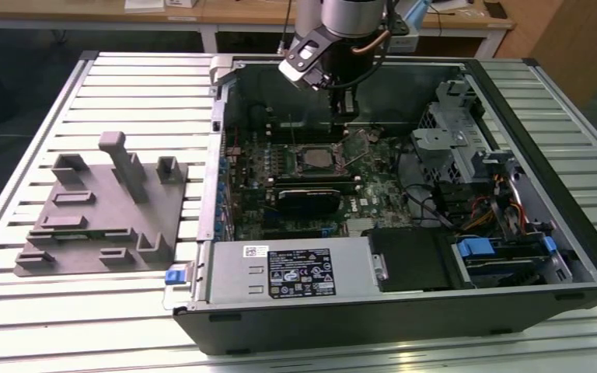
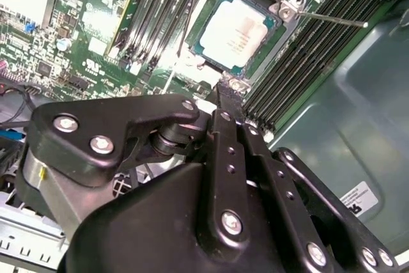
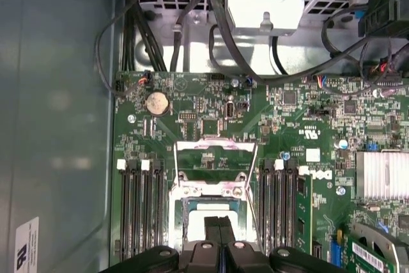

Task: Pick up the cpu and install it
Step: 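Close the cpu cover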

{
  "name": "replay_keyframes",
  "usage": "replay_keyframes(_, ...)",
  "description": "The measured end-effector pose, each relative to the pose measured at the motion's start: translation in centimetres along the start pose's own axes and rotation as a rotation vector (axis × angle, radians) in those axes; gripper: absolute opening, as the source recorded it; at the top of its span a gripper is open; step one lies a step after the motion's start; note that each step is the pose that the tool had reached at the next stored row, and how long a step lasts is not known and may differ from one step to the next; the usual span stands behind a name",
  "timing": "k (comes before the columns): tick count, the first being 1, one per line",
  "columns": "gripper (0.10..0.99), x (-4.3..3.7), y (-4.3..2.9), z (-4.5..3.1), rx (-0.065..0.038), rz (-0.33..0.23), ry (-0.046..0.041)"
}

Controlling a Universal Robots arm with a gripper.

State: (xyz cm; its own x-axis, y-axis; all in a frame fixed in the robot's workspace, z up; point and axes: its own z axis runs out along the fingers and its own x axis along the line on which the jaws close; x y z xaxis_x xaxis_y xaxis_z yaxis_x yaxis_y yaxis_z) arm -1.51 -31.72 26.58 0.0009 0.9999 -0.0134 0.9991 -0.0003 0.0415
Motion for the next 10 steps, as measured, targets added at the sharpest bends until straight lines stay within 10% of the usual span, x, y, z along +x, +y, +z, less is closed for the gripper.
replay_keyframes(10,0.106,0.0,0.41,-0.02,0.0,0.0,0.0)
